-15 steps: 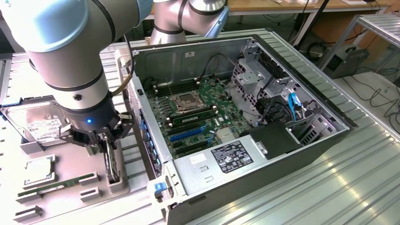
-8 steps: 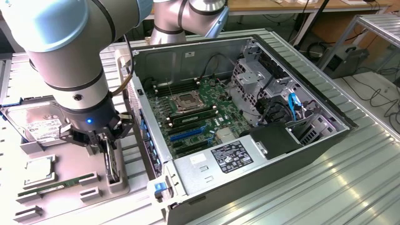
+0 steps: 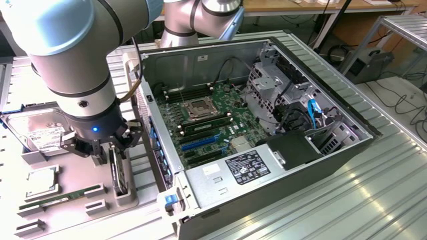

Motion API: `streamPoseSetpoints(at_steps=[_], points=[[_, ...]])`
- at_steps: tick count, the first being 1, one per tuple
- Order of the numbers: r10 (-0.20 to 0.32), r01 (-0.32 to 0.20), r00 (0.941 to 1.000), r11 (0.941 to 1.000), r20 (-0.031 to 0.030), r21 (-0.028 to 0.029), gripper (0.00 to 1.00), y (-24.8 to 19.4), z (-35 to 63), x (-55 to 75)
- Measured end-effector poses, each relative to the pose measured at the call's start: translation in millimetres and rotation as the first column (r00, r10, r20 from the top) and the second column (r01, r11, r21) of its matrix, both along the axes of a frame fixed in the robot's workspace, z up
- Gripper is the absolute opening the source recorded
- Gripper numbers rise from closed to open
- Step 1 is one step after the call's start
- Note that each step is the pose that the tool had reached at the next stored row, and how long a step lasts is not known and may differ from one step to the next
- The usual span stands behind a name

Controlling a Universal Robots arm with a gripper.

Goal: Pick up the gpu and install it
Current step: 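Pick up the gpu and move the gpu toward the slot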

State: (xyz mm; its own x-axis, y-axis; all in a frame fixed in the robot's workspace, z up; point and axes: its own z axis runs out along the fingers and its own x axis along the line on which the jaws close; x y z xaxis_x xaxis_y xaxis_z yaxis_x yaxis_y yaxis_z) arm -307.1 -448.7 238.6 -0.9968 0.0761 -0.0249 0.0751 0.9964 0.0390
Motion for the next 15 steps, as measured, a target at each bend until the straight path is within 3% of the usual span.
streamPoseSetpoints(at_steps=[15], points=[[0.0, 0.0, 1.0, 1.0, 0.0008, -0.0001, 0.43, 0.0, 9.0, -0.1]])
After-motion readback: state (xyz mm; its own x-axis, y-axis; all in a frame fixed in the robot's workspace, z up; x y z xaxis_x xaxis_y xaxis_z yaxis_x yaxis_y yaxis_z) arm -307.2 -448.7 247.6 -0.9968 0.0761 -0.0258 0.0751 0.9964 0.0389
